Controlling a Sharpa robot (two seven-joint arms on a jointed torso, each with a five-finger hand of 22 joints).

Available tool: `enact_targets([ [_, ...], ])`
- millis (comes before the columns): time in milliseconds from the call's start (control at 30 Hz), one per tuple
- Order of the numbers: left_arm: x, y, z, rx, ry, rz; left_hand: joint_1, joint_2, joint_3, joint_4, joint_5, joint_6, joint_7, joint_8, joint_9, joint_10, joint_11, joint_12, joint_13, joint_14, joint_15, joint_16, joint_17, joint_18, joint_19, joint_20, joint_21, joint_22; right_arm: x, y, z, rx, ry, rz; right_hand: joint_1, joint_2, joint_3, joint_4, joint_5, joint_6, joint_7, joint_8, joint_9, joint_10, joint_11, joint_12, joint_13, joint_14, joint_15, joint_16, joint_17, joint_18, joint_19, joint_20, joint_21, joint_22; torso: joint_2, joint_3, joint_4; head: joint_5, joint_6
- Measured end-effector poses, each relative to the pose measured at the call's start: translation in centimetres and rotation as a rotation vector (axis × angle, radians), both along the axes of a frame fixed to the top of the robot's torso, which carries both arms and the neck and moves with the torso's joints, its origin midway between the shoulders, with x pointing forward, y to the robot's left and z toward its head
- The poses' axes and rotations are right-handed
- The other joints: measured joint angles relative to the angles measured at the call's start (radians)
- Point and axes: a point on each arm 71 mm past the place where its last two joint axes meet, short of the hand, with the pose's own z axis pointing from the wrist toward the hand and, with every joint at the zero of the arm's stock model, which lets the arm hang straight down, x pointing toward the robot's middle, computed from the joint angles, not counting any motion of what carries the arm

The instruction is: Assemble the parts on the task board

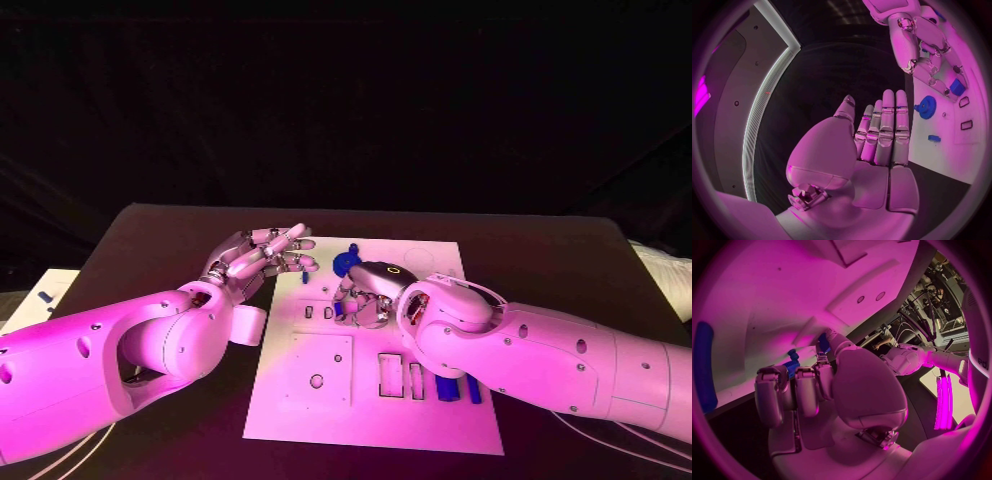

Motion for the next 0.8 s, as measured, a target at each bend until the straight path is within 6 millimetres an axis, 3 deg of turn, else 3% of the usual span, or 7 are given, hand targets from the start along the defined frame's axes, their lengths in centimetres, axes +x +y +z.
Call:
enact_targets([
  [100, 0.0, 0.01, 0.0, 0.0, 0.0, 0.0, 0.0, 0.0, 0.0, 0.0, 0.0, 0.0, 0.0, 0.0, 0.0, 0.0, 0.0, 0.0, 0.0, 0.0, 0.0, 0.0, 0.0, 0.0, 0.0, 0.0, 0.0, 0.0, 0.0, 0.0, 0.0, -0.003, -0.002, -0.001, -0.013, -0.008, -0.009, 0.008, 0.0, -0.007, 0.007, -0.005, 0.0, 0.0, 0.0, -0.005, 0.0, 0.0, 0.0, -0.005, 0.0, 0.0, 0.0, 0.0, 0.0, 0.0, 0.0, 0.0, 0.0, 0.001, 0.0],
  [333, 0.0, 0.02, 0.0, 0.0, 0.0, 0.0, 0.0, 0.0, 0.0, 0.0, 0.0, 0.004, 0.004, 0.0, 0.0, 0.0, 0.0, 0.0, 0.0, 0.0, 0.0, 0.0, 0.004, 0.0, 0.0, 0.0, 0.0, 0.0, -0.11, 0.14, -0.02, -0.008, -0.007, -0.001, -0.039, -0.033, -0.033, 0.016, -0.004, -0.055, 0.029, -0.035, -0.008, -0.021, 0.021, -0.061, -0.001, 0.0, 0.007, -0.012, 0.001, 0.0, 0.0, 0.0, -0.005, 0.0, 0.0, -0.0001, -0.0002, 0.001, 0.0],
  [400, 0.0, 0.02, 0.0, 0.0, 0.0, 0.0, 0.0, 0.0, 0.0, 0.0, 0.0, 0.004, 0.004, 0.0, 0.0, 0.0, 0.0, 0.0, 0.0, 0.0, 0.0, 0.0, 0.005, 0.0, 0.0, 0.0, 0.0, 0.0, -0.13, 0.18, -0.02, -0.009, -0.009, 0.0, -0.041, -0.035, -0.042, 0.019, -0.004, -0.066, 0.03, -0.035, -0.008, -0.026, 0.025, -0.068, 0.0, 0.004, 0.011, -0.013, 0.001, 0.0, 0.0, 0.007, -0.005, 0.0, 0.0, 0.0, -0.0002, 0.001, 0.0],
  [800, 0.0, 0.03, -0.01, 0.0, 0.001, 0.0, 0.0, 0.0, 0.0, 0.0, 0.0, 0.004, 0.004, 0.0, 0.0, 0.0, 0.0, 0.0, 0.0, 0.0, 0.0, 0.0, 0.005, 0.0, 0.0, 0.0, 0.0, 0.0, -0.23, 0.16, -0.12, -0.009, -0.015, -0.006, -0.05, -0.044, -0.061, 0.027, -0.004, -0.093, 0.039, -0.039, -0.013, -0.038, 0.03, -0.087, 0.0, 0.0, 0.015, -0.017, 0.001, 0.0, 0.0, 0.007, -0.009, 0.0, 0.0, 0.0006, -0.0008, -0.001, 0.0],
])
